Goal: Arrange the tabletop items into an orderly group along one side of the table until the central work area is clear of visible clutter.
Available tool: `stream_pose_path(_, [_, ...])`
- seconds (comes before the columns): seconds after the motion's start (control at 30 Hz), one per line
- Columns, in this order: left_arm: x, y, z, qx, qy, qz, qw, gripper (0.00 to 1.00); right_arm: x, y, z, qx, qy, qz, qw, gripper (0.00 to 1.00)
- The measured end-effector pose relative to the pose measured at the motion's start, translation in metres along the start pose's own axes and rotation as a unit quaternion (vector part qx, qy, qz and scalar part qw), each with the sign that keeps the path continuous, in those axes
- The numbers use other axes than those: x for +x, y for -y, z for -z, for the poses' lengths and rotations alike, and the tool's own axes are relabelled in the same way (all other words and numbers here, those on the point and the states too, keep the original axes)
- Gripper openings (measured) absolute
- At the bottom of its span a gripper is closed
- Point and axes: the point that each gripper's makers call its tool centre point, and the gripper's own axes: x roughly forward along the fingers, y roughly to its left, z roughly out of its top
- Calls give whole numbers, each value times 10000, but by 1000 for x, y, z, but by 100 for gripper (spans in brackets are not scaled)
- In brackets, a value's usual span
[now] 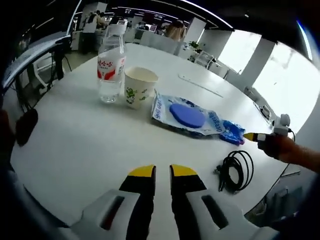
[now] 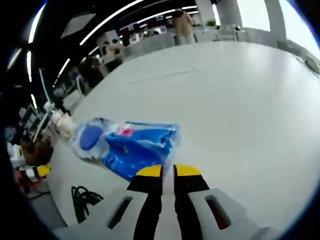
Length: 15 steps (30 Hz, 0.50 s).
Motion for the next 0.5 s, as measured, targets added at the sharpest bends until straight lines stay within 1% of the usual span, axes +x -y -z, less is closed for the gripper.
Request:
stream_pose_path(0.1, [-3,-3,1,-125,45,-43,9999,7,0,3,-3,38,45,23,10000,1])
stream_pose_path(0.17, [-5,-5,2,-161,59,-76,9998,7,-1,4,-5,9,54,37,10000,1])
stream_pose_path(0.27, [-6,-6,1,-207,79,-92,9997,7,-2,8,-7,81,74,46,9999,1])
stream_pose_path(0.4, [-7,-7,-1,-210,97,-108,9997,7,-2,8,-7,48,66,13,10000,2])
stream_pose_path(0.5, [-7,-6,-2,-224,123,-97,9996,8,-4,6,-4,29,51,-6,10000,6])
